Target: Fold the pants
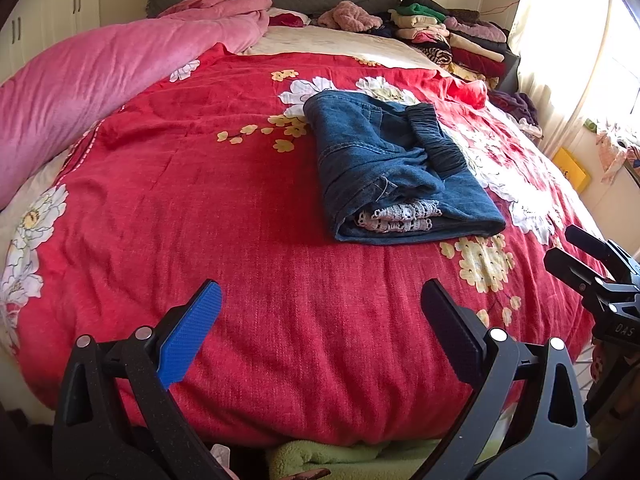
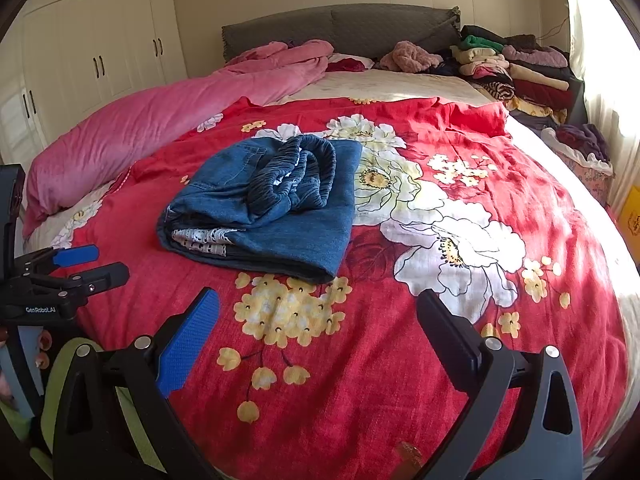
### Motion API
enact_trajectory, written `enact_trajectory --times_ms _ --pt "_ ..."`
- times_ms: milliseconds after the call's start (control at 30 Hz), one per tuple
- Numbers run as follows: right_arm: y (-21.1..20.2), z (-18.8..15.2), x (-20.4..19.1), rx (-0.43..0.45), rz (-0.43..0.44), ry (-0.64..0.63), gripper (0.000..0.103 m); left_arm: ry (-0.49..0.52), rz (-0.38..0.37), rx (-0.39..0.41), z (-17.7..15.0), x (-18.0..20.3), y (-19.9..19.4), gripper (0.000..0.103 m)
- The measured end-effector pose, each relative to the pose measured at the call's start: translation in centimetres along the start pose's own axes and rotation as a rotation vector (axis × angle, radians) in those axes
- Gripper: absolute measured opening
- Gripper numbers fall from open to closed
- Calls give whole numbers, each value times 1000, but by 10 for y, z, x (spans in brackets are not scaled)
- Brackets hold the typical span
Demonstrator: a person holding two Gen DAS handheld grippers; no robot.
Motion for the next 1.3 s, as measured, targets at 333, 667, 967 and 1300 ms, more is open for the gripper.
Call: enact_trajectory --times_ms 333,667,967,1300 --pt "0 -1 0 -1 -1 -1 98 -1 3 2 0 -2 -1 93" --pt "-1 -1 1 1 -4 -1 98 -2 6 1 1 -5 -2 94" --pt "0 -2 1 -2 -5 1 98 -2 7 1 1 -5 -2 94" --pt "-1 -2 3 0 -7 4 98 -1 7 1 1 -4 -2 94"
Point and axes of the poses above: each gripper's, at about its wrist camera, not at the fingertips, and y roughly the way its jaws point, x to its right, z to its top, the point moved 10 cm from there along y, roughly the way its jaws point, and after that the axes turned 6 degrees about z, right-handed, at the moved point
